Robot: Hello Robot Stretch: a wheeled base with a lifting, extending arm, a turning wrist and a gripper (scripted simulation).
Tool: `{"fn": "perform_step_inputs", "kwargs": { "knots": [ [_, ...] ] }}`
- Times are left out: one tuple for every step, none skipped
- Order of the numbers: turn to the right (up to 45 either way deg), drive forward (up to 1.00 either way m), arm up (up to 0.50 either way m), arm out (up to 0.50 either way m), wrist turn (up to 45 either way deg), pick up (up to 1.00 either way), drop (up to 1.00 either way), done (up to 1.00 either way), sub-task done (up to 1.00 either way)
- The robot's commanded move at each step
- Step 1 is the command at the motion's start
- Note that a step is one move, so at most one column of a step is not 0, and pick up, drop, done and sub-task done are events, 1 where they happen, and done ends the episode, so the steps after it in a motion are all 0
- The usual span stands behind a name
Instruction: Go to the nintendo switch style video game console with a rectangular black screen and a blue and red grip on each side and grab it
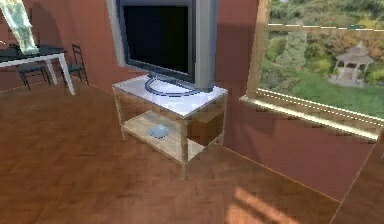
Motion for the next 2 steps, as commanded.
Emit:
{"fn": "perform_step_inputs", "kwargs": {
  "knots": [
    [-3.0, 0.00, 0.00, 0.00, 0.0, 0.00, 0.00, 0.00, 0.00],
    [0.0, 0.15, 0.00, 0.00, 0.0, 0.00, 0.00, 0.00, 0.00]
  ]
}}
